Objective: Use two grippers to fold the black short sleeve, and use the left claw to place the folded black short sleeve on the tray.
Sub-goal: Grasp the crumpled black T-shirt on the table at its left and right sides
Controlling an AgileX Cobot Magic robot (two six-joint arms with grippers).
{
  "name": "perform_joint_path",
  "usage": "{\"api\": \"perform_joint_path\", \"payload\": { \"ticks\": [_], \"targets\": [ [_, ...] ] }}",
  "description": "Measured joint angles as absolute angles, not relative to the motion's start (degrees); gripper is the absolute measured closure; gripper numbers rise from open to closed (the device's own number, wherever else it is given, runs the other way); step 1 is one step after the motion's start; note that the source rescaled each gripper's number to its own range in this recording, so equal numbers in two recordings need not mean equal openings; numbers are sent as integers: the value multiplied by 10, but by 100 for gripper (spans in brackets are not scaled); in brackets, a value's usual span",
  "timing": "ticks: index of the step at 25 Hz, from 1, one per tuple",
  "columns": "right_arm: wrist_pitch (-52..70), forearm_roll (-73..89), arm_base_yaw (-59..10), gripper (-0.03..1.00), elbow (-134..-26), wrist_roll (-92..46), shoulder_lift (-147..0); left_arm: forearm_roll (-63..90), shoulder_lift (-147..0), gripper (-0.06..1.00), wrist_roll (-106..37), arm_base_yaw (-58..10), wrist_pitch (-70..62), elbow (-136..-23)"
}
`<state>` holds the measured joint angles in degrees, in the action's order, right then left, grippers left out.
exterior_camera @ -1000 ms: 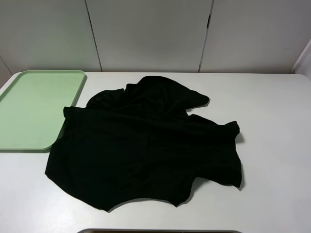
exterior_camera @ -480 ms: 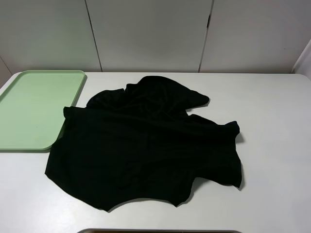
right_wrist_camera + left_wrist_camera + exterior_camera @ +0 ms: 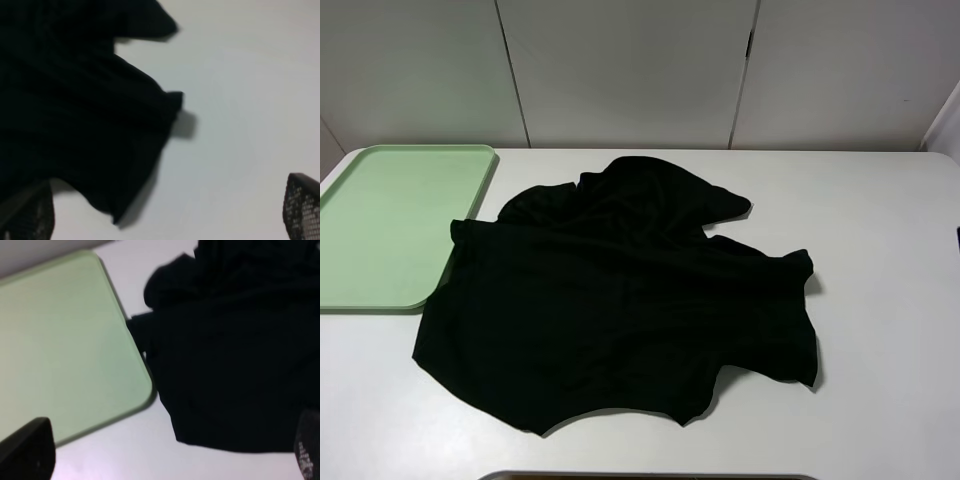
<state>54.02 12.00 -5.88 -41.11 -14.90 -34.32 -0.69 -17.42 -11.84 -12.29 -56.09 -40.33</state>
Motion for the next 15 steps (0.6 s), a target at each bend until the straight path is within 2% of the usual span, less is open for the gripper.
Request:
{"api": "perform_joint_path", "payload": {
  "ticks": [9,15],
  "targets": [
    [562,200,-59,-3,-517,-262,-483,95,-397,-1,-197,-126,-575,-494],
    [560,202,-59,-3,-539,-340,-559,149,-504,-1,-283,-126,-574,-525]
  ]
}}
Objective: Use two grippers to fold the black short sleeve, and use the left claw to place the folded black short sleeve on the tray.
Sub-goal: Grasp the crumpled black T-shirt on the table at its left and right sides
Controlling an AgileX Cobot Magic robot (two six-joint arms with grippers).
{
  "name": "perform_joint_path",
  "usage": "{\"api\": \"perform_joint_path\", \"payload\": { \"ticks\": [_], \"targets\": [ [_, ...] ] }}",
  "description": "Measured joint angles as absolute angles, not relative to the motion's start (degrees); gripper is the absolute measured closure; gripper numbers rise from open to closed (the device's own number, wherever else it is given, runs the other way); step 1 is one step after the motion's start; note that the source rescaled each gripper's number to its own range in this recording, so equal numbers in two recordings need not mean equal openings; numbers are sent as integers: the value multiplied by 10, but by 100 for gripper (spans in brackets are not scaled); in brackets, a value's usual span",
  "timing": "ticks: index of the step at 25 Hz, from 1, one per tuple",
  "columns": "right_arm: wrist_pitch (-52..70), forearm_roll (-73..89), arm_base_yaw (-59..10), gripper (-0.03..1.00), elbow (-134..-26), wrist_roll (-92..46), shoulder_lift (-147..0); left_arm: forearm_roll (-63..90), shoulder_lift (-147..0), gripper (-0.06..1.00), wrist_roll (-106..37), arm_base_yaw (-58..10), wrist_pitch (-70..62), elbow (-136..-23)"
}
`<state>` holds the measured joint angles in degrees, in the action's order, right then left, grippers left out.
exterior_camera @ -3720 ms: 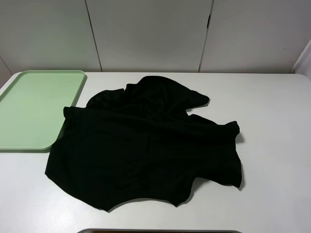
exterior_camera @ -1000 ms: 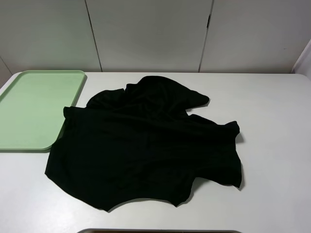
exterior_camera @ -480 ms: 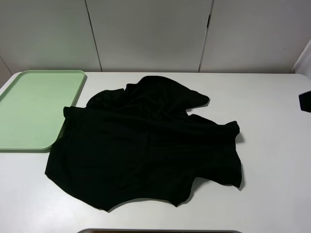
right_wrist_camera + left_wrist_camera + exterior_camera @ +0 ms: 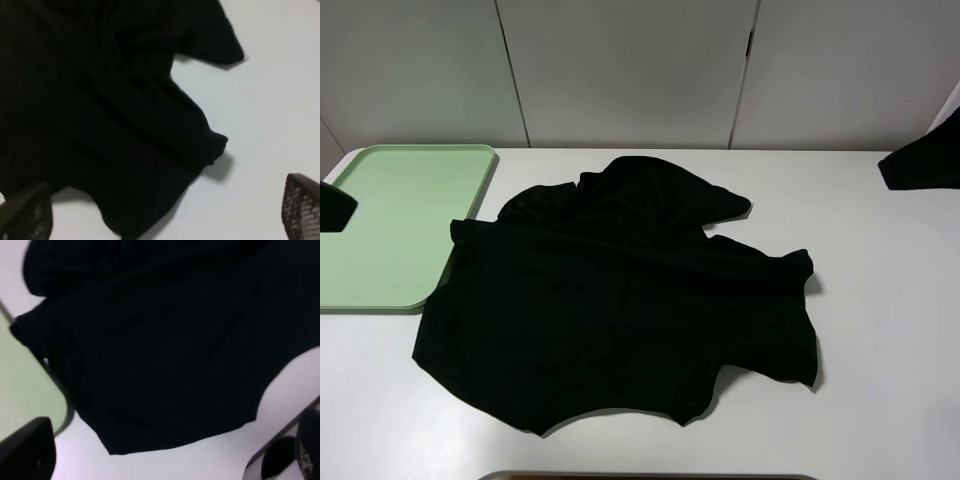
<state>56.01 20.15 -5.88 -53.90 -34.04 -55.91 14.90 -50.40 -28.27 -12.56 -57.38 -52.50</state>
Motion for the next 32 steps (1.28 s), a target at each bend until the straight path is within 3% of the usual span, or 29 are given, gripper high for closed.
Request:
{"api": "perform_joint_path", "payload": {
  "ticks": [4,13,32],
  "targets": [
    [529,202,-59,-3,-539,-440,-614,152,-568,0,-301,-126,-573,-554],
    [496,204,-59,-3,-539,-487,-715,182,-647,0,-333,-126,-547,-610],
    [388,161,-59,-3,-540,-676,-914,201,-733,0,-437,-126,-508,-612]
  ]
}}
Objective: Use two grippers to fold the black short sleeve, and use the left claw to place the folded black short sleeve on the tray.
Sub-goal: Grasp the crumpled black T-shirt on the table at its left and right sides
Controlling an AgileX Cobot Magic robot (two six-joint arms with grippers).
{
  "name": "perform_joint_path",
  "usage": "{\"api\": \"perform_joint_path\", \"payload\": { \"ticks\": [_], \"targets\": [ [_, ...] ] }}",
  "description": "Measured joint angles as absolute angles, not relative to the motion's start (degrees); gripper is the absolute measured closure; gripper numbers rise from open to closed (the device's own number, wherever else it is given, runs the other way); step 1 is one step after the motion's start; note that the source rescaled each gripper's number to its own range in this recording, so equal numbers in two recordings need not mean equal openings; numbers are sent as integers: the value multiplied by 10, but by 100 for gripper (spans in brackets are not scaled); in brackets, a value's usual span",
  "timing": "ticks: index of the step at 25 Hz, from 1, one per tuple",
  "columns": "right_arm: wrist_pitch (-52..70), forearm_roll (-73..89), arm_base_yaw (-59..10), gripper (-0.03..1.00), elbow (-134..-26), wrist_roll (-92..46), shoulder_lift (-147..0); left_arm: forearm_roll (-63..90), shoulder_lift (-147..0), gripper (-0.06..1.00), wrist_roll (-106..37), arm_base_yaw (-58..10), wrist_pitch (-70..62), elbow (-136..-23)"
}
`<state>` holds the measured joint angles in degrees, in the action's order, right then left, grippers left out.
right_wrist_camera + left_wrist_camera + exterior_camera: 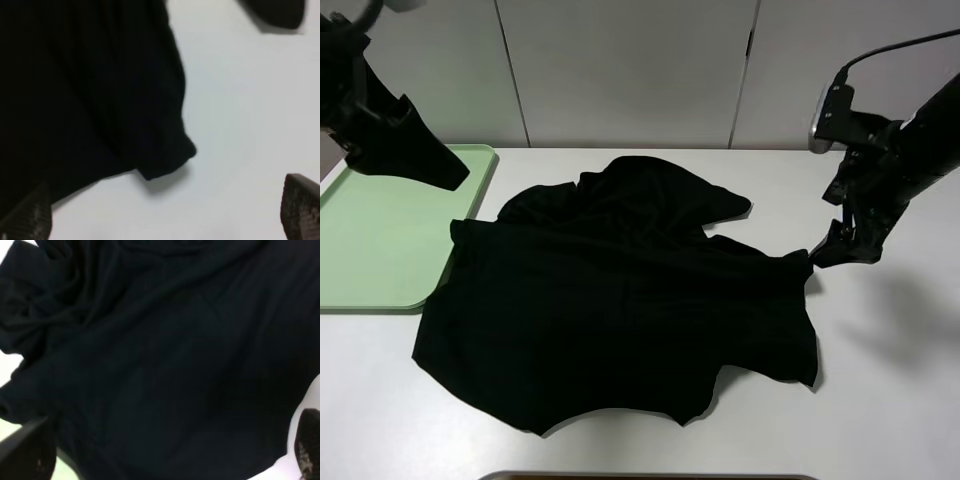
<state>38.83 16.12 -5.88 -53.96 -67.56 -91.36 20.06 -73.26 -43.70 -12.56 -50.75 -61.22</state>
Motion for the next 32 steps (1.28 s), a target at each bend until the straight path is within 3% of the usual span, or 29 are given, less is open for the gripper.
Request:
{"api": "perform_joint_path", "payload": {
  "ticks": [16,32],
  "targets": [
    [327,170,-59,-3,-540,-698,-1005,196,-786,0,-459,-126,-463,-612],
    [325,221,-66,-3,-540,-839,-1043,196,-787,0,-459,-126,-449,-612]
  ]
}}
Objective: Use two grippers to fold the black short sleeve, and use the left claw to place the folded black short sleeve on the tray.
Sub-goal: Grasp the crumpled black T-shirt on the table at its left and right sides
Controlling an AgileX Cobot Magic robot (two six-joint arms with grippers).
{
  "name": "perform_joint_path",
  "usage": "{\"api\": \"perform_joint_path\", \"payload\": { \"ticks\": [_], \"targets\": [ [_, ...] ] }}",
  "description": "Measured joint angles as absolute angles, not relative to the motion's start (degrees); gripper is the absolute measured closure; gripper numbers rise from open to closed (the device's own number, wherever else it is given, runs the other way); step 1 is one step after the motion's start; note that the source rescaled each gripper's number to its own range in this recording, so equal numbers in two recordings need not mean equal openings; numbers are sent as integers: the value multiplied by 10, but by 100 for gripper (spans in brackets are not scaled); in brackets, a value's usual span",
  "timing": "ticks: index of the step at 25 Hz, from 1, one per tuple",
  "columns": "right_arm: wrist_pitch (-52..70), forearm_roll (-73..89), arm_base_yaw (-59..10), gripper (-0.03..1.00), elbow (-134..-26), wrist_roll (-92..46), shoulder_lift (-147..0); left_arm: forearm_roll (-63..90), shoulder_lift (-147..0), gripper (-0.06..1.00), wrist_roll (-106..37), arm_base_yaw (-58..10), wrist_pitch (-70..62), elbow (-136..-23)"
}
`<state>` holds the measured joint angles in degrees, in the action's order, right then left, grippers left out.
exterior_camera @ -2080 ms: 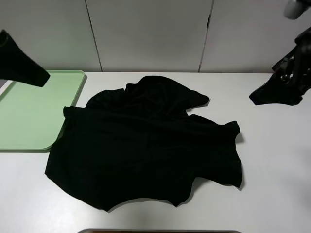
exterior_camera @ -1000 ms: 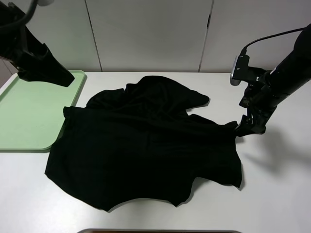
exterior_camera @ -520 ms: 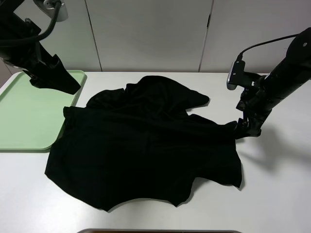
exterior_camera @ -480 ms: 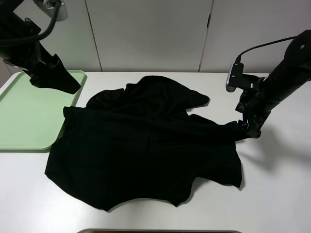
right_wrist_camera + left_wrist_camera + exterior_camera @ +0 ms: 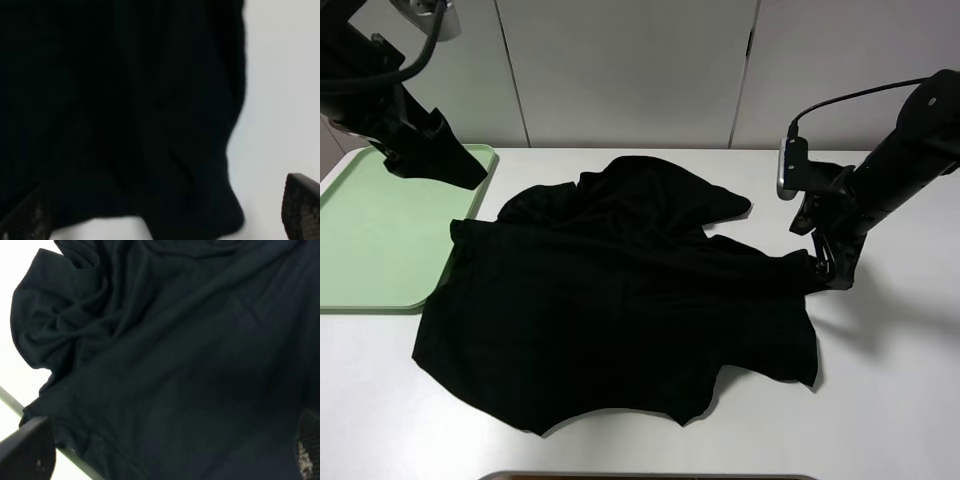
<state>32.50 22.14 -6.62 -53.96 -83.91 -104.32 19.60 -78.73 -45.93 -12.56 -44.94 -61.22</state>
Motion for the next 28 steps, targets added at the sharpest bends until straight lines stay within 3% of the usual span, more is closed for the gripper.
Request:
{"api": "perform_joint_path", "payload": {
  "ticks": [7,10,12,15,21,28],
  "targets": [
    [259,218,-97,-1,-540,-848,-1065,193,-787,0,-459,-126,-449,-612],
    [241,217,-97,15,-540,-848,-1065,187,-787,0,-459,-126,-449,-612],
    [243,217,-97,31,-540,-848,-1065,186,-787,0,-459,-126,-449,-612],
    [243,216,-97,40,-540,-846,-1065,185,-787,0,-459,-126,-449,-612],
    [249,210,-97,41,-540,-807,-1065,185,-787,0,-460,-126,-449,-612],
    [270,174,-97,24,-540,-763,-1071,185,-787,0,-460,-126,-449,-612]
  ]
}}
